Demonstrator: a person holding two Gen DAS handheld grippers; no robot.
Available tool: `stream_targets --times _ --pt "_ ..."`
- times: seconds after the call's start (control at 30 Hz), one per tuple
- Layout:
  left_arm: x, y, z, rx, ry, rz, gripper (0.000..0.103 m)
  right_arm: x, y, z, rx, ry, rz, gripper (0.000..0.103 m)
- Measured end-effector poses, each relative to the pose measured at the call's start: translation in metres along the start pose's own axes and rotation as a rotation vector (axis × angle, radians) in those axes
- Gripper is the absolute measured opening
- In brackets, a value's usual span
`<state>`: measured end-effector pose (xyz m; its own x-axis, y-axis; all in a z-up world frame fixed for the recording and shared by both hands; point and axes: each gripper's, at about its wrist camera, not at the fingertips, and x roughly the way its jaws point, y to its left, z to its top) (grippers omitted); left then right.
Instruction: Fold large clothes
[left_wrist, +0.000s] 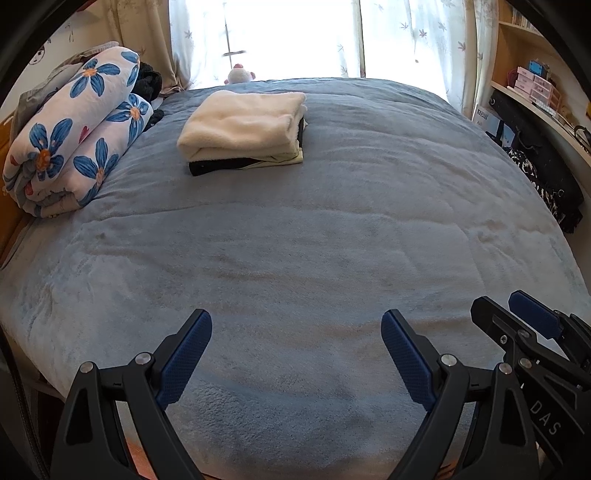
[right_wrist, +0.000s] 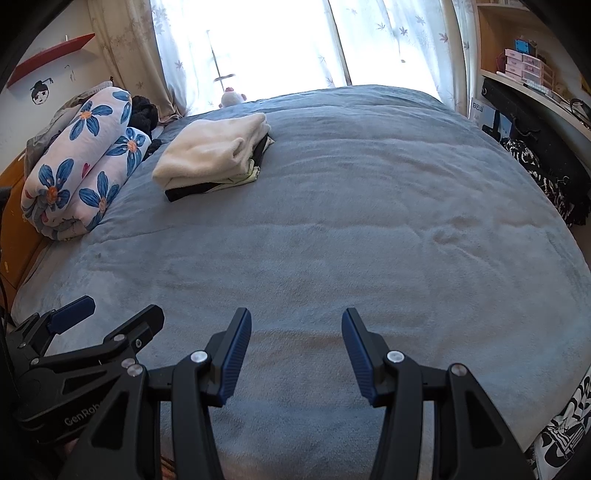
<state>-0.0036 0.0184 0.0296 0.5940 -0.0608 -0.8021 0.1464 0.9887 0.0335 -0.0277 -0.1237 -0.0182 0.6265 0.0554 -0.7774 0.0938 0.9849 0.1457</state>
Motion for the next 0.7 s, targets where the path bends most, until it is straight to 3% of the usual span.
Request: stream_targets --times 0.7 --pt "0.014 0.011 0.001 0.007 0.04 -0.019 0.091 0.008 0.001 0.0 0.002 0.002 0.008 0.051"
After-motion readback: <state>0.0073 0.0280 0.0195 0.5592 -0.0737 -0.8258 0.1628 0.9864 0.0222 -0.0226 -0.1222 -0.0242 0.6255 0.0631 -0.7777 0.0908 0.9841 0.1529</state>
